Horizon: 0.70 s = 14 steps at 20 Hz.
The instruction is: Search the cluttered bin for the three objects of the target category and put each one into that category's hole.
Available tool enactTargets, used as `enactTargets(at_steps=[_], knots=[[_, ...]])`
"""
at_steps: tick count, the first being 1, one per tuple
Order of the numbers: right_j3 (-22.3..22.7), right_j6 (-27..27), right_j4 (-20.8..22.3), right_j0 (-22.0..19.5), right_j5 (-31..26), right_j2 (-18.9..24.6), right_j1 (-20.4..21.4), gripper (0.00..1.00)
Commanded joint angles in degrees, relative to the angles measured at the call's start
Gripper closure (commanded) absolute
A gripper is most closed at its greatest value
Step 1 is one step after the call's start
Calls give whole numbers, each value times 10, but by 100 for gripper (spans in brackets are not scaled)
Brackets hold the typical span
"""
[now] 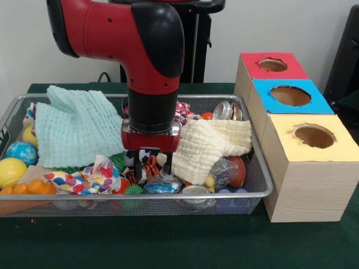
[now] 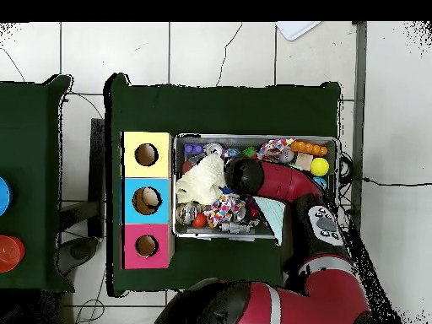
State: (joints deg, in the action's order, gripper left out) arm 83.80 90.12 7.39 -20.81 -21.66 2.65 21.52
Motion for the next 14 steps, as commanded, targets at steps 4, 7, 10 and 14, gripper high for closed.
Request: enactTargets(at_steps=[4, 7, 10, 14], knots=[[2, 56, 20, 10, -7, 1, -26, 0], [-3, 38, 39, 20, -9, -12, -8, 0], [-7, 39, 38, 21, -8, -14, -6, 100], [-12, 44, 36, 25, -11, -15, -9, 100]])
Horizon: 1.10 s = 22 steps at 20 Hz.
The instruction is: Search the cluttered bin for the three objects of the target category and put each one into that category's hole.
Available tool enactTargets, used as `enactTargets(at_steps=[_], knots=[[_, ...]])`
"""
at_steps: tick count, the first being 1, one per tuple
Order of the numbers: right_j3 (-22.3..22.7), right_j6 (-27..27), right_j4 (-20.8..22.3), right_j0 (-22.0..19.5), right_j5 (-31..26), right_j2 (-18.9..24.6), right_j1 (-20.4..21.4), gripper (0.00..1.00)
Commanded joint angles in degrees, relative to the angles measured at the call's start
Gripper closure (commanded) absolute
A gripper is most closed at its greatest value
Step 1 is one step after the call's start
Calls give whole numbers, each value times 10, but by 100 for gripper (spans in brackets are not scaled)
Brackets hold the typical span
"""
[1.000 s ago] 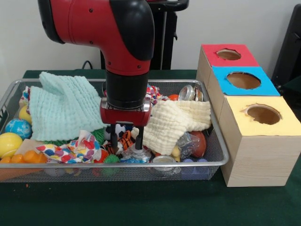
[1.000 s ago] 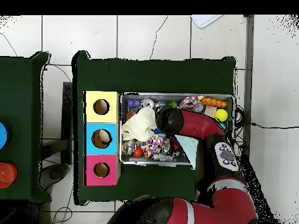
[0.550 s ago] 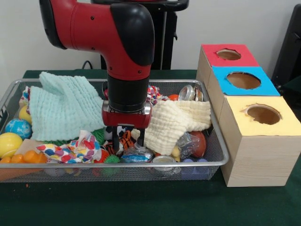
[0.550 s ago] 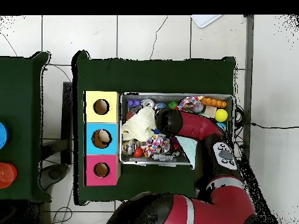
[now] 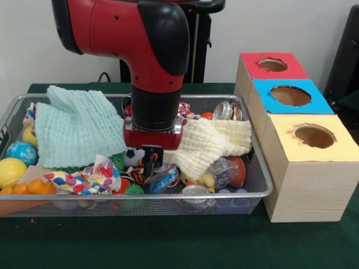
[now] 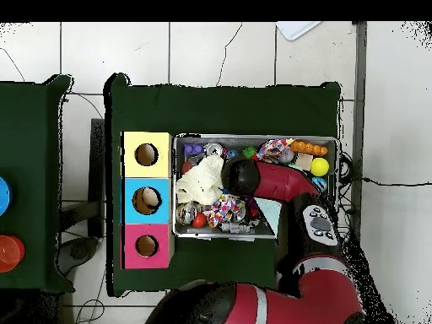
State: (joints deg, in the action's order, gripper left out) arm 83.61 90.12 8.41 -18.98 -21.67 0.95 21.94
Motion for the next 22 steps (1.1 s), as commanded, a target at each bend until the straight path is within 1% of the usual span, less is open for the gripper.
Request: enactTargets(at_steps=[1, 4, 6, 9, 12, 13, 15, 16, 20, 22], knots=[[-11, 43, 26, 7, -11, 2, -12, 100], [-5, 52, 17, 15, -25, 0, 5, 100], [-1, 53, 9, 20, -53, -2, 25, 100], [0, 56, -8, 34, -118, -6, 63, 100], [-6, 61, -18, 60, -210, -26, 119, 100], [-3, 60, -19, 64, -228, -30, 136, 100], [-16, 60, -18, 71, -266, -37, 148, 100], [-18, 63, -16, 75, -265, -39, 149, 100], [25, 90, -25, 69, -221, -31, 161, 100], [54, 102, -48, 61, -225, -21, 175, 100]])
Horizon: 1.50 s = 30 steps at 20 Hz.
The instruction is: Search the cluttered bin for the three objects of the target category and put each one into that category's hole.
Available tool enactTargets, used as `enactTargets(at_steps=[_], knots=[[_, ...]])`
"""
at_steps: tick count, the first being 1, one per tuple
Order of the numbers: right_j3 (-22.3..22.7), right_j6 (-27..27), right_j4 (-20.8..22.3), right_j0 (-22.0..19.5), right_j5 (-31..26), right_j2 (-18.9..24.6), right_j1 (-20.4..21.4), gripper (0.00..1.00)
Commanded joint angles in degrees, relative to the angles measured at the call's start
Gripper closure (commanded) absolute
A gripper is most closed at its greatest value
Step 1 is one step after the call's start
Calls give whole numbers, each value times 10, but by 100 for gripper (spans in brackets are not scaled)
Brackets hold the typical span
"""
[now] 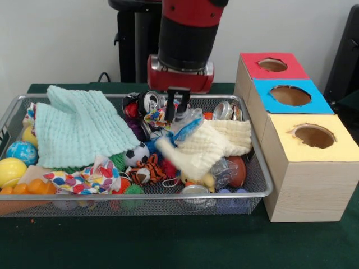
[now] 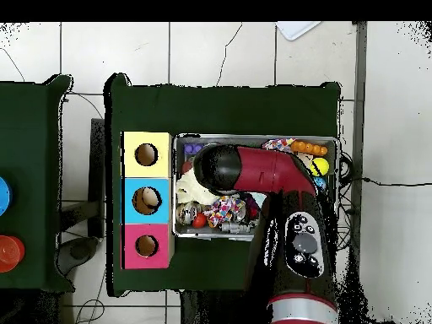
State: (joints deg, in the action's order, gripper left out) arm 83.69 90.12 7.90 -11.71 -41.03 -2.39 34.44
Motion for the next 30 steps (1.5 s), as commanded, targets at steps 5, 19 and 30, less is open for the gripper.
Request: enactTargets(at_steps=[5, 19, 30], knots=[[149, 124, -99, -24, 46, 48, 57, 100], [228, 167, -160, 45, 63, 4, 84, 100], [237, 185, -182, 84, 87, -11, 82, 100]])
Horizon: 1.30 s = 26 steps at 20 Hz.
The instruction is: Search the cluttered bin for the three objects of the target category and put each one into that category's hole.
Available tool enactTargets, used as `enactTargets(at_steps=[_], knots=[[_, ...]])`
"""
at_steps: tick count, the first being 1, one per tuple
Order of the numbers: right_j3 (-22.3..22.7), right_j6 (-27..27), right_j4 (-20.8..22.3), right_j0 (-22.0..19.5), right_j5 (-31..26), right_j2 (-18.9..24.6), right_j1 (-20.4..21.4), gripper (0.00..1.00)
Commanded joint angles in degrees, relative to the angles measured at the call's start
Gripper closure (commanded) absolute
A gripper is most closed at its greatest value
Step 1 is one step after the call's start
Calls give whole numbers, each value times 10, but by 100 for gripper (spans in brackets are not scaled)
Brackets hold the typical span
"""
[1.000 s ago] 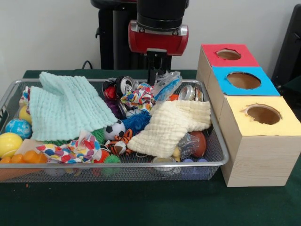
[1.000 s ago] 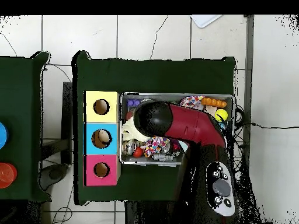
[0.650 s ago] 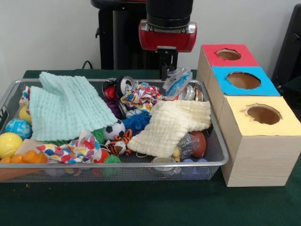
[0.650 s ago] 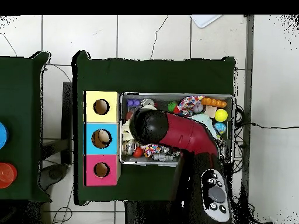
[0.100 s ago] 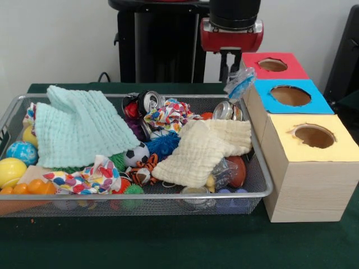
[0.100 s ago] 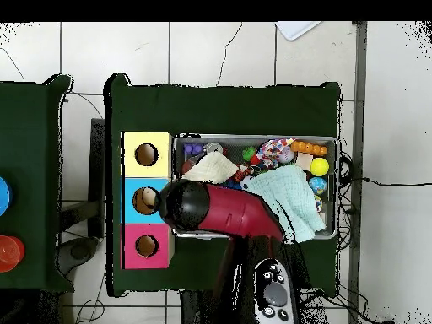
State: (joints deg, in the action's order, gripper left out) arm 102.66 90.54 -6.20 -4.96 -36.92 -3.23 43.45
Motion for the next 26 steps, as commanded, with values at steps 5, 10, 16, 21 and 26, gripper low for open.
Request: enactTargets(at_steps=[5, 10, 16, 21, 26], knots=[[17, 217, -65, 49, 49, -18, -37, 100], [-17, 231, -76, 81, 77, -34, -89, 100], [-30, 259, -92, 104, 55, -43, -101, 100], [-48, 289, -102, 128, 10, -58, -98, 100], [-65, 315, -109, 151, -31, -71, -95, 100]])
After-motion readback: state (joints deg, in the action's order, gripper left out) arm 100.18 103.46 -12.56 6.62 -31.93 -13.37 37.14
